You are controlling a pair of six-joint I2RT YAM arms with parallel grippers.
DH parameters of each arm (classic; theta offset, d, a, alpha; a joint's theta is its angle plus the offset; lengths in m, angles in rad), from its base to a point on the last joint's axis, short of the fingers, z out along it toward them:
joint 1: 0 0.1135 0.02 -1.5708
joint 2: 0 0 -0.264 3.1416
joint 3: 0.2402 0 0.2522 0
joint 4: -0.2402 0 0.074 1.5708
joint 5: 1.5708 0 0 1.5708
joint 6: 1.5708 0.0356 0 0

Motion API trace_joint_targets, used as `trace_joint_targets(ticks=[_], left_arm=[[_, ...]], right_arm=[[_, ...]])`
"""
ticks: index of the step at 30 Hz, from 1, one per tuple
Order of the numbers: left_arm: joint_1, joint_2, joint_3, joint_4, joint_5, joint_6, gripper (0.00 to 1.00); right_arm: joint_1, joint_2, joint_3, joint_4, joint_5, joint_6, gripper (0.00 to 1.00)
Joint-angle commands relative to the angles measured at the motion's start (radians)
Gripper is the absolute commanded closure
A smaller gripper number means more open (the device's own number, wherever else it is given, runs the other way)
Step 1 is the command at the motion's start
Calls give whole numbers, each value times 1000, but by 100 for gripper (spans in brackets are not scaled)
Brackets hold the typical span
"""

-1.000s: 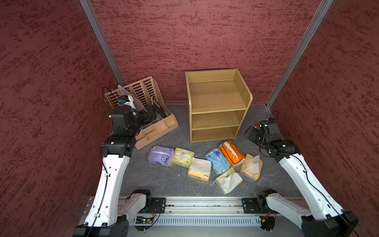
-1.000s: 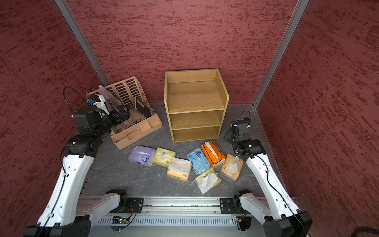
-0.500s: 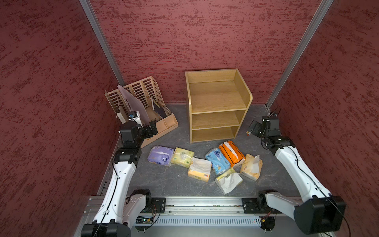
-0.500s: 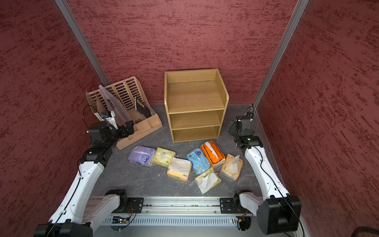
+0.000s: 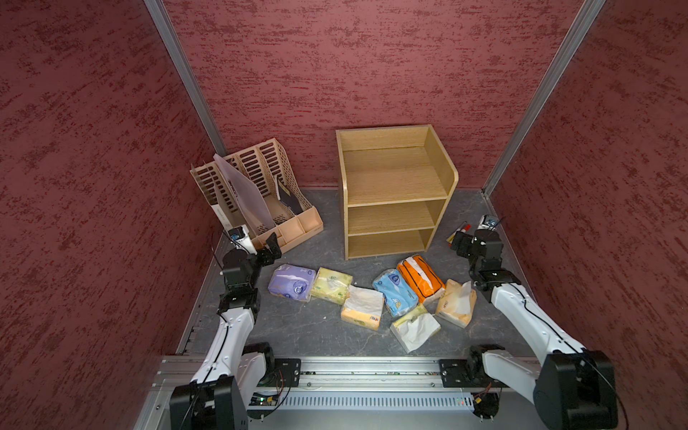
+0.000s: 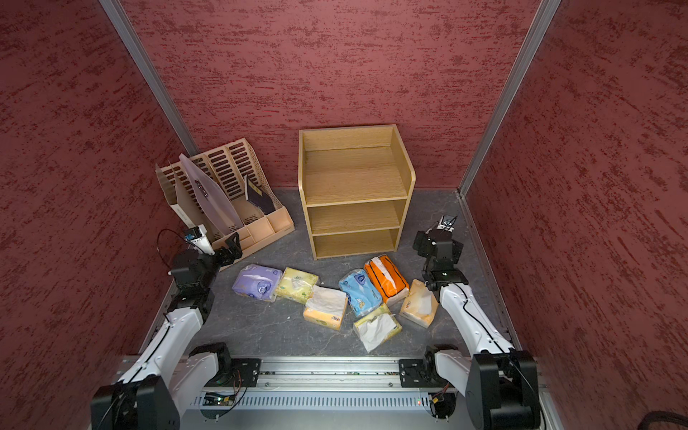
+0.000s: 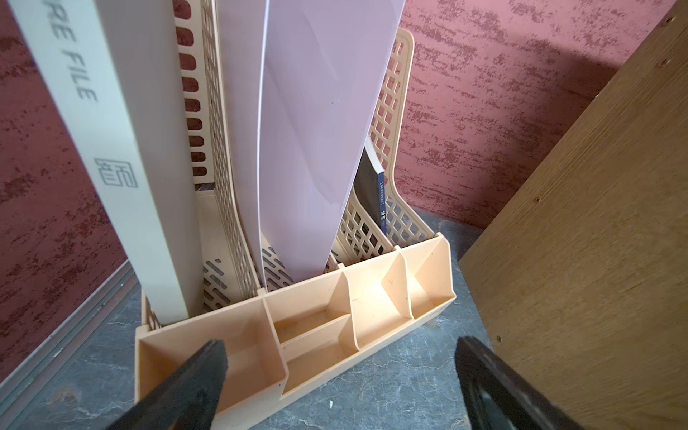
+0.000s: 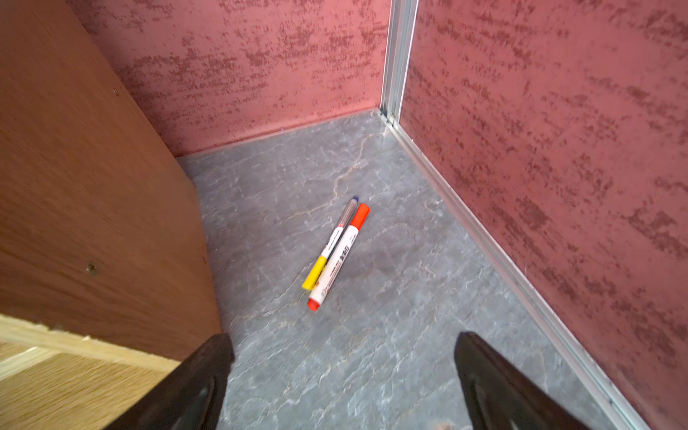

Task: Remove the tissue boxes from the shelf
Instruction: Reset both arms

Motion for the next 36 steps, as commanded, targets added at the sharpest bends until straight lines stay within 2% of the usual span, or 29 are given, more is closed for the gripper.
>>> trace_joint_targets(ticks=[1,4,10,15,18,20,23,26,28,31,36], left_arm=[[-23,91,-25,198,-29,42,0],[-31,167,-71,323,-52,54,0],[-88,282,-93,390,-101,135,0],[-108,393,-100,561,-69,134,0],[-164,451,-113,647,-119,184,0],[-191,424,-108,607,-174,199,0],[-211,308,-89,440,-239,199,0],[-209,225,-120,371,-222,215,0],[-206,193,-138,345,-212,220,0],[-197,200,-132,346,-205,216,0],[-201,197,-120,312,-170,233,0]], right_arm=[[-21,-7,-28,203,29,-72,2],[-44,4,-39,264,3,-78,2],[-61,65,-78,393,-56,-82,2],[-62,140,-151,546,-87,-76,2],[-61,164,-169,556,-144,-76,2],[-61,158,-203,591,-163,-80,2],[-60,161,-254,655,-173,-92,2],[-61,192,-300,733,-165,-109,1],[-61,198,-290,716,-161,-106,2],[-61,226,-293,769,-197,-92,2],[-61,350,-344,1006,-226,-85,1]])
